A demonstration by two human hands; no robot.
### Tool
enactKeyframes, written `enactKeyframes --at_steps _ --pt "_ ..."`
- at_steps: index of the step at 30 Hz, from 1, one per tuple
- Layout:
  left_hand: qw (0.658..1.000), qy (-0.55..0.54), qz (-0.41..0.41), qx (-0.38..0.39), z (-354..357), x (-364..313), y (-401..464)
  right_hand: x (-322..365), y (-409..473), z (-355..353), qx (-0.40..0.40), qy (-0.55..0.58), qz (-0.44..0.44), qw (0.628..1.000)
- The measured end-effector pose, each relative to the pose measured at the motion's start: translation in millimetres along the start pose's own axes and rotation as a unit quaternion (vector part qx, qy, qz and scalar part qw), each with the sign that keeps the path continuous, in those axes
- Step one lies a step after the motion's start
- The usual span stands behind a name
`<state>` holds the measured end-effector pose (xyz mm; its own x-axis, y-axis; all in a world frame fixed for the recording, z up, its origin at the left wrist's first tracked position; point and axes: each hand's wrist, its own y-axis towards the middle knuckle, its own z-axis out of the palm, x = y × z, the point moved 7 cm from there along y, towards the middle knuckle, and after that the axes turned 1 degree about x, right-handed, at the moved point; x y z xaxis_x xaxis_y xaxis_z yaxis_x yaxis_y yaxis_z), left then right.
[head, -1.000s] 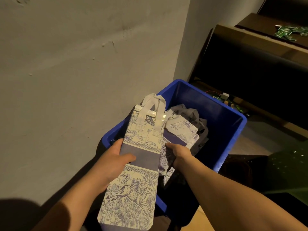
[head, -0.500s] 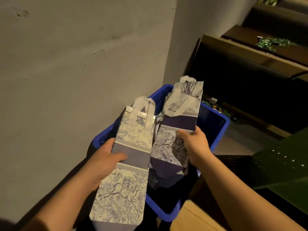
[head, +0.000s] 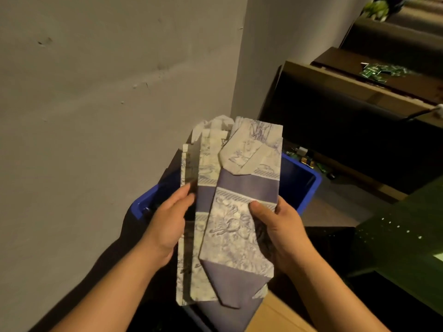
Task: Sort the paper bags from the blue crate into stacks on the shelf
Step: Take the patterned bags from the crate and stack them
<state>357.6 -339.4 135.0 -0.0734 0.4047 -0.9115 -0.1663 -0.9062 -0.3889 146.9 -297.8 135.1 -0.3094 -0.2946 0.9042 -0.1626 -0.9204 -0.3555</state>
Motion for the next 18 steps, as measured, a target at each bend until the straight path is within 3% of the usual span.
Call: enactKeyframes --at_steps 2,8,15,18 --pt "0.999 -0.032 0.016 -0.015 4.3 -3.8 2.3 -3.8 -6.0 6.9 -0.005 -0.038 -0.018 0.999" --pt "0.999 0.035 0.035 0.000 7.7 -0.8 4.3 -6.9 -10.3 13.4 -0.010 -0.192 -0.049 0.980" --pt "0.997 -0.064 0.036 0.008 12.7 4.8 3.7 -21.0 -2.6 28.7 0.047 -0.196 -0.025 0.979" --pt "0.998 -0.050 0.031 -0.021 8.1 6.6 6.6 -20.2 -0.7 26.1 0.019 -0.186 -0.056 0.981"
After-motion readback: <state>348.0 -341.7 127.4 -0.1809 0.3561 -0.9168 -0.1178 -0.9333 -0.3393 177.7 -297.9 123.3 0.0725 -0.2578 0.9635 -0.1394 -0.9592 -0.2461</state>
